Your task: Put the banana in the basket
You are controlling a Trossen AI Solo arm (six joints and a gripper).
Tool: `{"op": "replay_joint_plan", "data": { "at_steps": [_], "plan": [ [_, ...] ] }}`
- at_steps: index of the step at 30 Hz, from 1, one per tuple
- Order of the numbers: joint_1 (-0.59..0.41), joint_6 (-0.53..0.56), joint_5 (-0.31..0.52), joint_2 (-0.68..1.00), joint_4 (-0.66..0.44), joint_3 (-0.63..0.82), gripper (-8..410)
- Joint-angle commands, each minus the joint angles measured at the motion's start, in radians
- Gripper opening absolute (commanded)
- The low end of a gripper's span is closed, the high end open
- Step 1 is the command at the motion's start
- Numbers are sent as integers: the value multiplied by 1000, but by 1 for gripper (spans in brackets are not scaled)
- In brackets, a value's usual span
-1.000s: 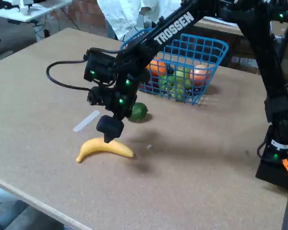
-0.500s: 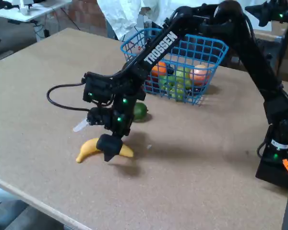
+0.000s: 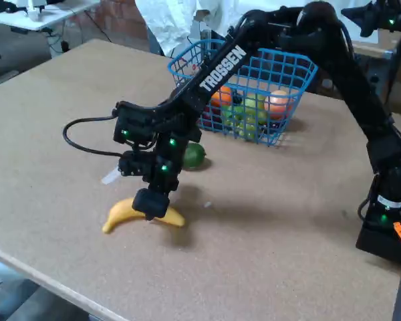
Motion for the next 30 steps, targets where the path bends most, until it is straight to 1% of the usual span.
{"op": "replay_joint_plan", "data": {
  "at_steps": [1, 4, 9, 13, 15, 18, 20, 24, 30],
  "plan": [
    [1, 21, -2, -3, -2, 3, 57],
    [3, 20, -5, -16, -5, 18, 37],
    [4, 17, -3, -92, -35, 56, 37],
    [3, 13, 1, -209, -48, 76, 37],
    [-2, -8, 34, -280, -50, 81, 37],
    [-9, -61, 131, -398, -51, 81, 37],
    [-27, -82, 146, -473, -66, 81, 37],
    [-116, -64, 150, -605, -99, 81, 37],
    [-321, -58, 149, -744, -113, 81, 37]
  ]
}}
